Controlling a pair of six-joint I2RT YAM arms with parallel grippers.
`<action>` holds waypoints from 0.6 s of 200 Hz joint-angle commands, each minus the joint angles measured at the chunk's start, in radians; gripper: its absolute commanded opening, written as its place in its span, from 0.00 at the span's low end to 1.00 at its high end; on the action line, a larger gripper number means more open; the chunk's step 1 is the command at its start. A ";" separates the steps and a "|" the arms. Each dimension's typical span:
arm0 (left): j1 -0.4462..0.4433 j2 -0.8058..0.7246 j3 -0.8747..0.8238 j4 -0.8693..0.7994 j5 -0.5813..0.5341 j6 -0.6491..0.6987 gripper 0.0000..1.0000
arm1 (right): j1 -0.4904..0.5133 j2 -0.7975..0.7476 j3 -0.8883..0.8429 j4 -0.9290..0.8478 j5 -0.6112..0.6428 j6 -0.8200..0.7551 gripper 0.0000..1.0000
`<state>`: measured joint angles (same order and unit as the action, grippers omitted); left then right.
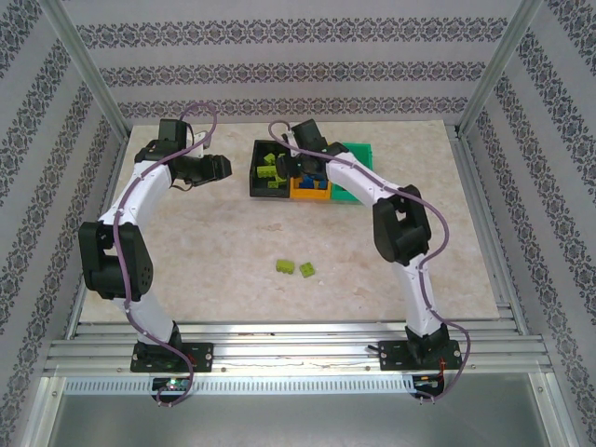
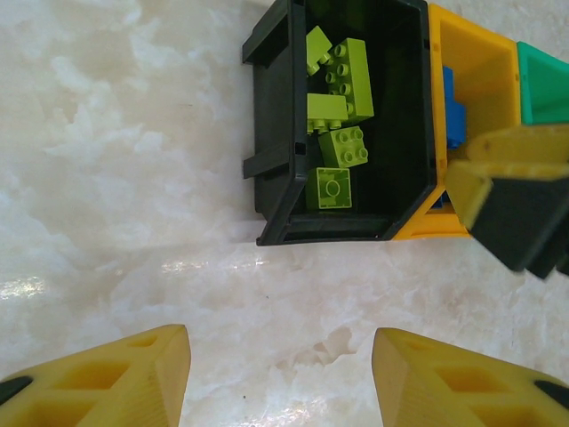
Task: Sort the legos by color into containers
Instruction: Place the lego in the container.
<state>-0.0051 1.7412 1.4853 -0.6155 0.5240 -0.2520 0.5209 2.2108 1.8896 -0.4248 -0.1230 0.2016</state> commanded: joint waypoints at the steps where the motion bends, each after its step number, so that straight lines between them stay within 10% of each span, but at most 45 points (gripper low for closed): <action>1: 0.013 -0.029 -0.003 0.025 0.021 -0.005 0.57 | 0.038 -0.150 -0.123 0.058 -0.026 -0.027 0.52; 120: 0.010 -0.019 -0.016 0.049 0.073 -0.036 0.57 | 0.174 -0.536 -0.814 0.140 0.007 0.085 0.53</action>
<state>-0.0051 1.7412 1.4830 -0.6071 0.5728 -0.2714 0.6609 1.7458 1.1500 -0.3000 -0.1364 0.2337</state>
